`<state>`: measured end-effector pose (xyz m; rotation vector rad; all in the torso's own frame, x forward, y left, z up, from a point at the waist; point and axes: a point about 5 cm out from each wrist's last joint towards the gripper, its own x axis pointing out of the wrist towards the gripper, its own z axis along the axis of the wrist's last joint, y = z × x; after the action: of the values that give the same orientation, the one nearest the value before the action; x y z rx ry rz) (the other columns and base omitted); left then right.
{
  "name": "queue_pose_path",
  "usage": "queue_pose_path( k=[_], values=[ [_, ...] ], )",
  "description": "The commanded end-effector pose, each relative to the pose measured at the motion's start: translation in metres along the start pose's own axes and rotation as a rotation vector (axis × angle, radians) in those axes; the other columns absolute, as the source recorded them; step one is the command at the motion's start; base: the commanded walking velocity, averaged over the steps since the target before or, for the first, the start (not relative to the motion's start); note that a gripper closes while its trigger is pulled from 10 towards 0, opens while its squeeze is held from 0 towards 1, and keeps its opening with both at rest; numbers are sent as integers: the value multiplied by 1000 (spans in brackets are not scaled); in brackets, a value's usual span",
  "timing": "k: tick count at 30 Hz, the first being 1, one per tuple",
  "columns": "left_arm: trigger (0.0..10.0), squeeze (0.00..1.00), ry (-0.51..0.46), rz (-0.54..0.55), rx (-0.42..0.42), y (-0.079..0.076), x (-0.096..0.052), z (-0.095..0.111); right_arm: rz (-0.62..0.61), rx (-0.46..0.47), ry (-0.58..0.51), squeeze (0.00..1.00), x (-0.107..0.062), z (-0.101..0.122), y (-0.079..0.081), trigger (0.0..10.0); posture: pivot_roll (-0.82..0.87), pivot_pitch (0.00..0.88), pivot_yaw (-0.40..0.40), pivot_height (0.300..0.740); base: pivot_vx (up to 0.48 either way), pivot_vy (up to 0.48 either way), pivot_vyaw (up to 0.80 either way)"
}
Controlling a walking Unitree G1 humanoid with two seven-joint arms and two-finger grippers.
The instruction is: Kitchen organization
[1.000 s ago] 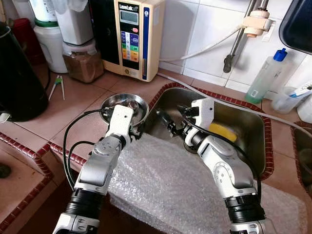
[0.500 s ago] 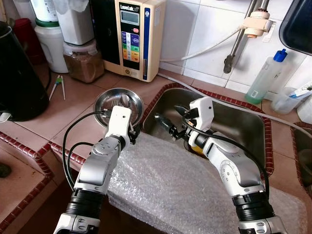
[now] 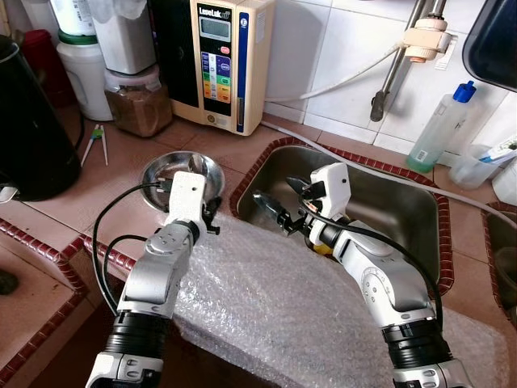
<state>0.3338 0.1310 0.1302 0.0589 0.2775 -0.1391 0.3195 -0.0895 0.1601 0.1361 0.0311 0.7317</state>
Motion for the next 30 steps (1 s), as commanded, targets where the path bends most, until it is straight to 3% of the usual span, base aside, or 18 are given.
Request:
queue_pose_path(
  k=[1, 4, 12, 18, 21, 22, 23, 24, 30],
  values=[
    [0, 0, -8, 10, -9, 0, 1, 2, 4, -16, -10, 0, -2, 4, -1, 10000, -10, 0, -83, 740, 0, 0, 0],
    [0, 0, -69, 25, -38, -1, 1, 11, 46, -6, -4, 0, -2, 5, 1, 10000, -11, 0, -87, 740, 0, 0, 0],
    [0, 0, -103, 32, -41, -4, 0, 15, 188, 11, 26, 0, -7, 4, 12, 10000, -16, 0, -91, 740, 0, 0, 0],
    [0, 0, -110, 31, -48, -7, 0, 15, 210, 3, 43, 0, -8, 3, 12, 10000, -17, 0, -94, 740, 0, 0, 0],
    [196, 0, -159, 47, -10, -7, -2, 23, 207, -2, 48, 0, -8, 3, 12, 10000, -16, 0, -95, 740, 0, 0, 0],
    [10000, 0, -181, 62, 11, -5, -3, 26, 207, -4, 50, 0, -9, 3, 12, 10000, -15, 0, -95, 740, 0, 0, 0],
    [10000, 0, -208, 72, 32, -3, -5, 31, 206, -6, 53, 0, -9, 2, 12, 10000, -13, 0, -95, 740, 0, 0, 0],
    [10000, 1000, -220, 80, 40, -2, -6, 33, 207, -5, 55, 0, -9, 1, 12, 10000, -11, 0, -95, 740, 0, 0, 0],
    [10000, 1000, -217, 119, 23, 7, -10, 34, 213, -4, 59, 0, -8, -2, 15, 10000, -6, 0, -91, 740, 0, 0, 0]
  ],
)
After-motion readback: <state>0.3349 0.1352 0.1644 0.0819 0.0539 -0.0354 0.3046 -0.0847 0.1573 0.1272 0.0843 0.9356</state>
